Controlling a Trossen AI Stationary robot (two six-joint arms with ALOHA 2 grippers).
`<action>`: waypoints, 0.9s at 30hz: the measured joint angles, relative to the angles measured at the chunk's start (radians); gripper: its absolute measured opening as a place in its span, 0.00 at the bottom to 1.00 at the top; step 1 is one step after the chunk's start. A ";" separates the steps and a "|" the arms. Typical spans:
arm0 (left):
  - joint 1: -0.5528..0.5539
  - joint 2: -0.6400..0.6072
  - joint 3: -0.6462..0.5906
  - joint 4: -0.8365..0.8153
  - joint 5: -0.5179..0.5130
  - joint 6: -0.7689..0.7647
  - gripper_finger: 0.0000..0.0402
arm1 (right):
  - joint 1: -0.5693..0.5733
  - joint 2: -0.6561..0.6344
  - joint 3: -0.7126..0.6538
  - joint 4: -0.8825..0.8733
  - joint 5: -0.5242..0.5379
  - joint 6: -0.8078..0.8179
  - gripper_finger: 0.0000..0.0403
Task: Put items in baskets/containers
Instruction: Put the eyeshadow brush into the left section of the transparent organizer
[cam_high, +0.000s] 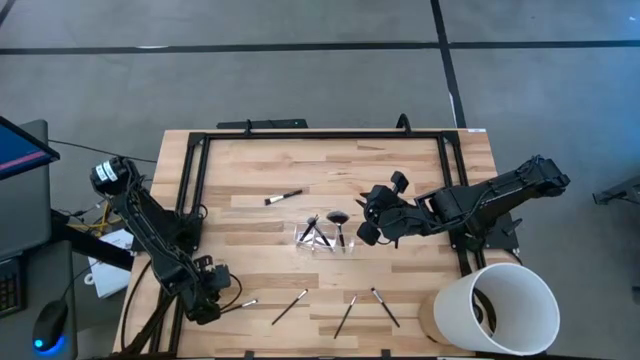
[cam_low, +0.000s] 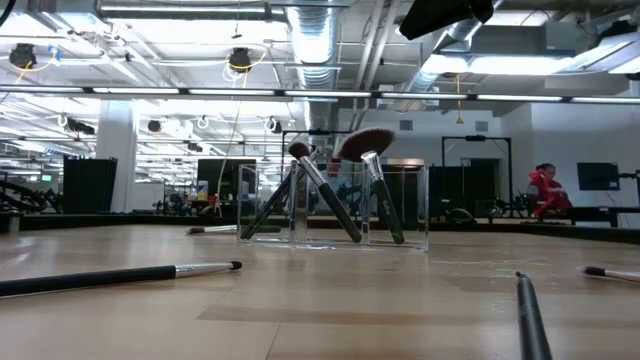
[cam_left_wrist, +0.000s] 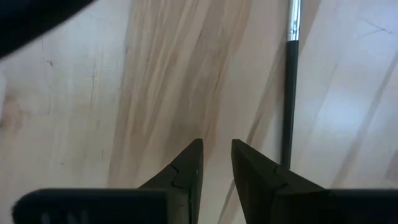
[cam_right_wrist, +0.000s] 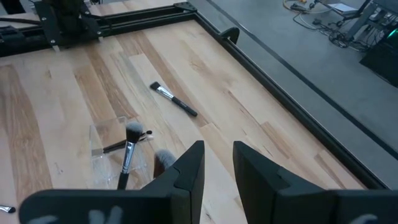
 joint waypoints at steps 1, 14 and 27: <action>0.000 0.000 0.000 0.003 0.000 0.000 0.20 | 0.000 0.000 0.000 0.000 0.000 0.000 0.19; -0.001 0.004 0.000 0.148 -0.023 0.000 0.20 | 0.000 0.000 0.000 0.000 0.000 0.000 0.19; -0.001 0.197 0.179 0.084 -0.035 0.104 0.20 | 0.000 0.000 0.000 0.000 0.000 0.000 0.19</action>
